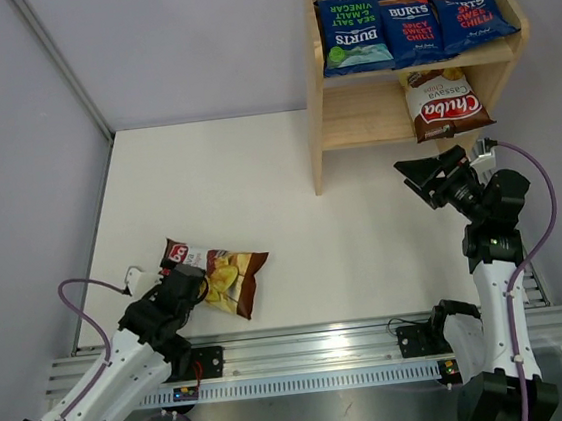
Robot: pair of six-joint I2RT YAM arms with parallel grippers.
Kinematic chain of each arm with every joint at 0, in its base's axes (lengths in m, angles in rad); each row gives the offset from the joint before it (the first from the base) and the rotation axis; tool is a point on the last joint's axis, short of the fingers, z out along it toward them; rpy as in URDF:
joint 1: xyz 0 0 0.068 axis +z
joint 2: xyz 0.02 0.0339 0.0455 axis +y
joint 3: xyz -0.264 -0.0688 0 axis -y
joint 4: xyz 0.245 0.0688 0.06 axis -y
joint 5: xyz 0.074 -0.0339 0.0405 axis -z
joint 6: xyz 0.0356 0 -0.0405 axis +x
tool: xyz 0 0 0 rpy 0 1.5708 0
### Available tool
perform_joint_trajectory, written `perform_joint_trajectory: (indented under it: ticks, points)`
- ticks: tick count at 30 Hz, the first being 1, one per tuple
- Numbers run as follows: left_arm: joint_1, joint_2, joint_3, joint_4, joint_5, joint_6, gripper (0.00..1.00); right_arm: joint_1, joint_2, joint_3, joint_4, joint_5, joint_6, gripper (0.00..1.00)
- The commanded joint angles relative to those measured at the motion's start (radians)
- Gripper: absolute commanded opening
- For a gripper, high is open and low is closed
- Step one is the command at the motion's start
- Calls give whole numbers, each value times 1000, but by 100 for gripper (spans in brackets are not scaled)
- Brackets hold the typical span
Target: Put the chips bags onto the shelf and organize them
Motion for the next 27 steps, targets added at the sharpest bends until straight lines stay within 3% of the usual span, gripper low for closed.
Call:
perform_joint_trajectory:
  ticks: [1,7,14,17,23,24,26,27]
  points:
    - [1,31,-24,180,39,98,85,-3,-20,4,32,-27,-8,99]
    - [1,63,-14,386,68,273,50,-3,-21,-60,63,-35,0,99]
    - [1,66,1,453,108,394,28,-3,-36,-142,99,-46,10,100]
    - [1,43,10,602,194,533,24,-1,-46,-197,164,-78,44,99]
    - [-1,81,103,798,566,845,17,39,-86,-248,169,-159,11,100]
    - [-1,97,120,809,711,883,13,51,-92,-246,160,-168,-2,99]
    - [-4,150,151,828,849,974,10,80,-101,-237,124,-198,-40,99]
    - [-2,172,169,863,1013,1003,8,92,-109,-228,117,-208,-51,99]
